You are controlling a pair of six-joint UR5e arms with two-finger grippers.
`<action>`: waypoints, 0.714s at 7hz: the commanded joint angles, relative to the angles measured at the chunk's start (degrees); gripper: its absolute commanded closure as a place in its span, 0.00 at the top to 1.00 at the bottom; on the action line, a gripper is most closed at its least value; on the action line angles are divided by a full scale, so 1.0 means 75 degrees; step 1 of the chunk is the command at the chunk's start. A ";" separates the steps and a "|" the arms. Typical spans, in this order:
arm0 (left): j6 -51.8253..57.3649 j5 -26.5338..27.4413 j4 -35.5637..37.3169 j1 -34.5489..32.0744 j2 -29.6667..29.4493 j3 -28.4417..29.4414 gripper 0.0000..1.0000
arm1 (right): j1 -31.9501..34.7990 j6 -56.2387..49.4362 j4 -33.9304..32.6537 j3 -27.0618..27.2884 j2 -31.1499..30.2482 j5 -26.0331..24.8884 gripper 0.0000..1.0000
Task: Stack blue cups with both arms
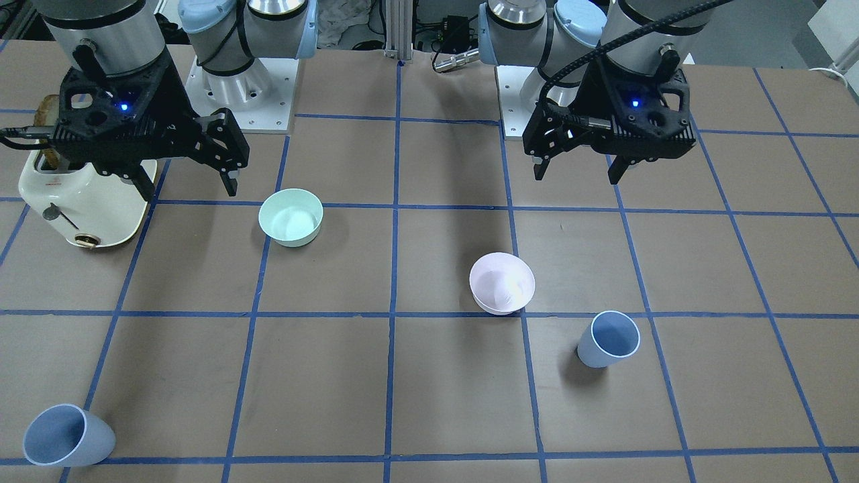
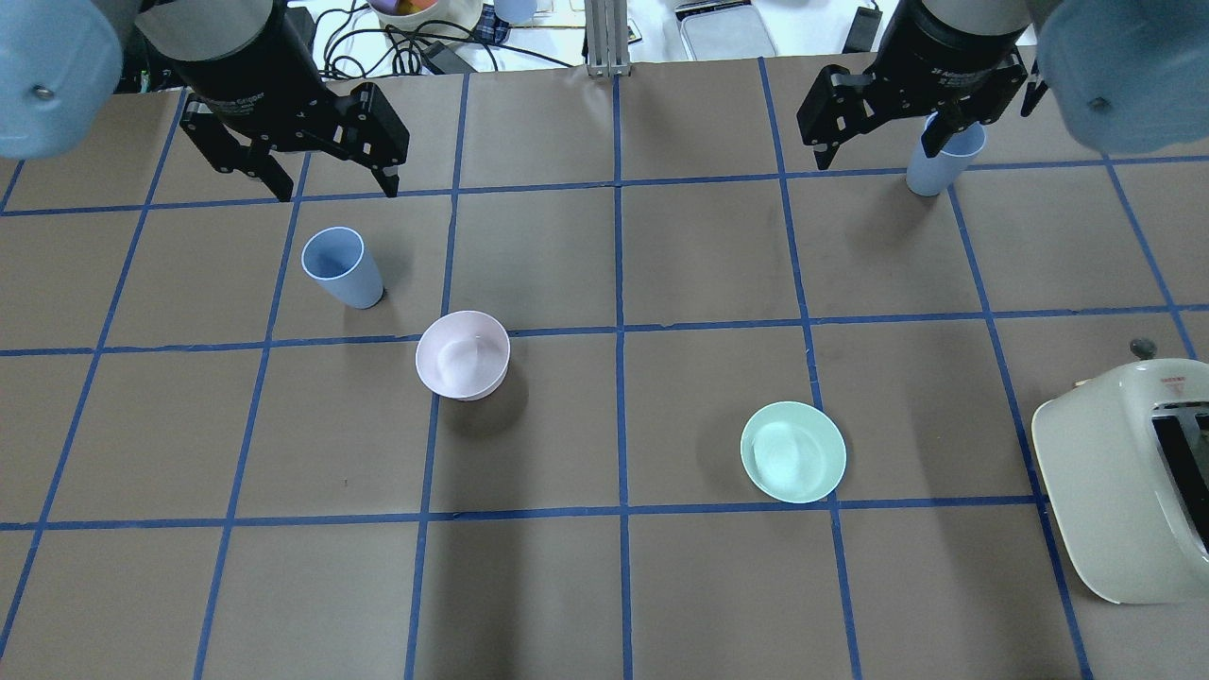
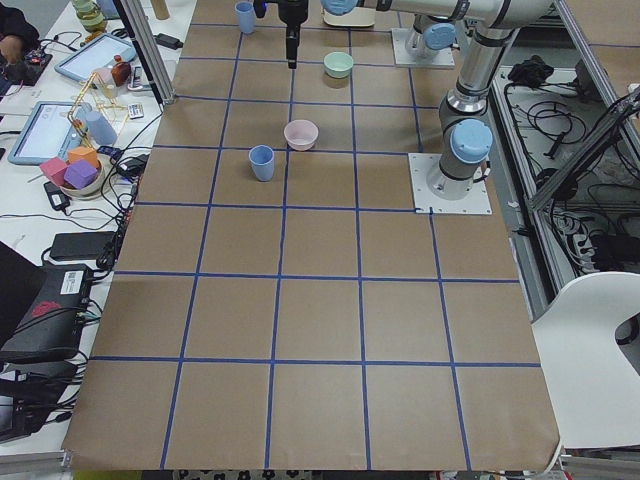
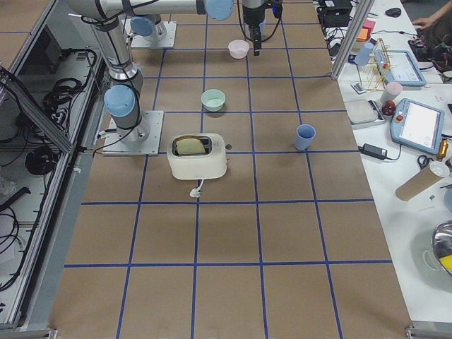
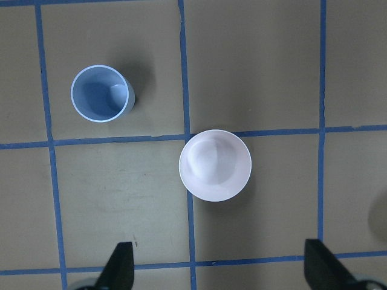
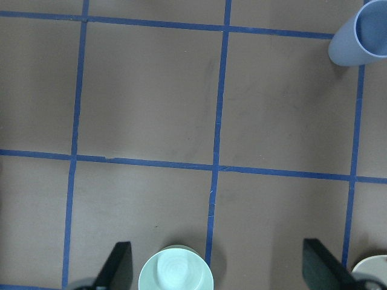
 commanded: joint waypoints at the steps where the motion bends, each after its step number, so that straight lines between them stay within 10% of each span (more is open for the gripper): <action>1: -0.0002 0.0262 0.0683 0.0052 -0.1108 -0.0031 1.00 | -0.0005 0.0005 -0.0036 0.0005 0.0005 -0.0011 1.00; 5: -0.0060 0.1050 0.1847 0.0791 -0.2847 -0.0113 1.00 | -0.0261 -0.0124 -0.0094 -0.0252 0.0599 -0.0185 1.00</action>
